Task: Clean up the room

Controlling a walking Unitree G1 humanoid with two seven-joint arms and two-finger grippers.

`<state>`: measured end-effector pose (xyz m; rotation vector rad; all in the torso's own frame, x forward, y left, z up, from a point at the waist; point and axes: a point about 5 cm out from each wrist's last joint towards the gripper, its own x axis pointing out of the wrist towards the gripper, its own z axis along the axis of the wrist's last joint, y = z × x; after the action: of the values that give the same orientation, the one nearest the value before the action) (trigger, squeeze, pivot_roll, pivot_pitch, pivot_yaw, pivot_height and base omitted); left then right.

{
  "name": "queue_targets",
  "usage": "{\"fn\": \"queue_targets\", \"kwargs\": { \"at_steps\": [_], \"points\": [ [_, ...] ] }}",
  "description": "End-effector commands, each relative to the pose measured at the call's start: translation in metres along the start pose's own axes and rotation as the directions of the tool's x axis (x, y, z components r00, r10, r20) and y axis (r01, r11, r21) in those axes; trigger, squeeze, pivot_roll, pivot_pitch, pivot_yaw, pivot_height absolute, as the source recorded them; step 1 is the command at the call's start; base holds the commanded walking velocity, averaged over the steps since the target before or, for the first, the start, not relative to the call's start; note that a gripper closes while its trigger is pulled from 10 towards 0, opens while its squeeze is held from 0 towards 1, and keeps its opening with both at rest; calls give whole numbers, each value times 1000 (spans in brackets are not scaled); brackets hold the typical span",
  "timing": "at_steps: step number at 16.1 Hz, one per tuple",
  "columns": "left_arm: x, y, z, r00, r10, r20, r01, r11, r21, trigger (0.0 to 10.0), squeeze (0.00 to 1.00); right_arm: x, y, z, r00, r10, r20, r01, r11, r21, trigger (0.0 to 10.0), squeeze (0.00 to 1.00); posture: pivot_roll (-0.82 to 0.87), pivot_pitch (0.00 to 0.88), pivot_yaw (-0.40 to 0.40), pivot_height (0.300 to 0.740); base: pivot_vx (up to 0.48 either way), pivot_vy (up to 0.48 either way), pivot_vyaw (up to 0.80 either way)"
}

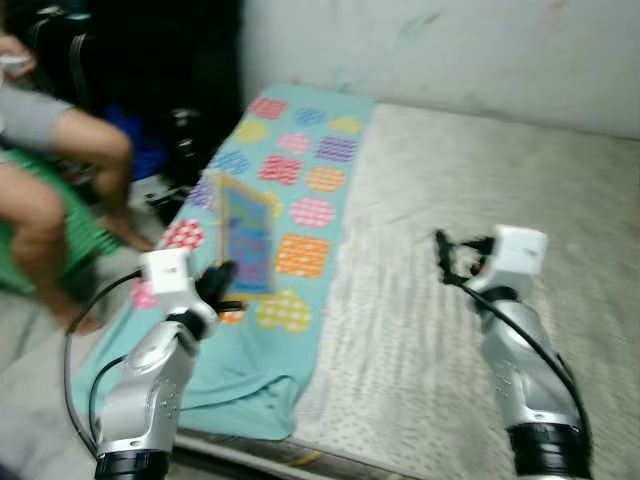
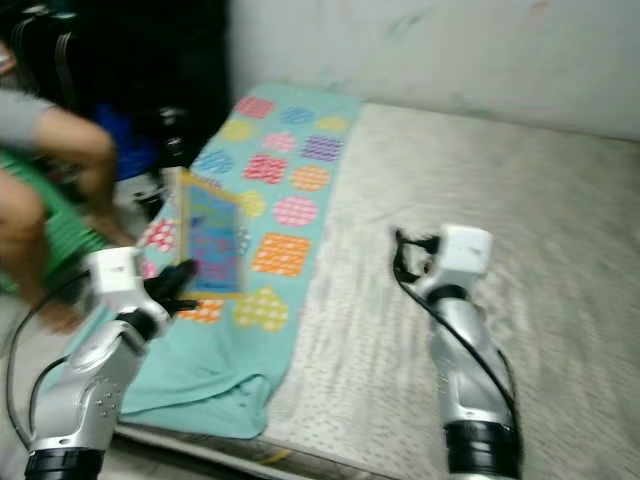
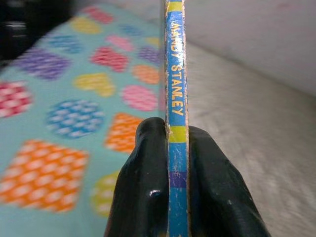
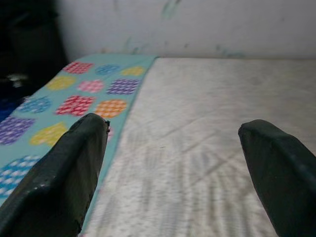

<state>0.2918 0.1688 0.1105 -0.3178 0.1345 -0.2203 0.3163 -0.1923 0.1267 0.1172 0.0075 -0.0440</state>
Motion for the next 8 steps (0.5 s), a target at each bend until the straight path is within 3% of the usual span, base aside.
{"fn": "queue_targets", "kwargs": {
  "at_steps": [1, 8],
  "points": [
    [-7, 16, 9, 998, 25, 64, -27, 999, 23, 10000, 0, 0, 7, -2, 1000, 7, -5, -7, 1000, 3, 10000, 0, -13, 0, -39, 740, 0, 0, 0],
    [-7, 26, 14, 991, 91, 97, -91, 996, 0, 10000, 0, 5, 8, -1, 1000, -25, -2, 25, 1000, -9, 10000, 0, -4, 0, -46, 740, 0, 0, 0]
  ]
}}
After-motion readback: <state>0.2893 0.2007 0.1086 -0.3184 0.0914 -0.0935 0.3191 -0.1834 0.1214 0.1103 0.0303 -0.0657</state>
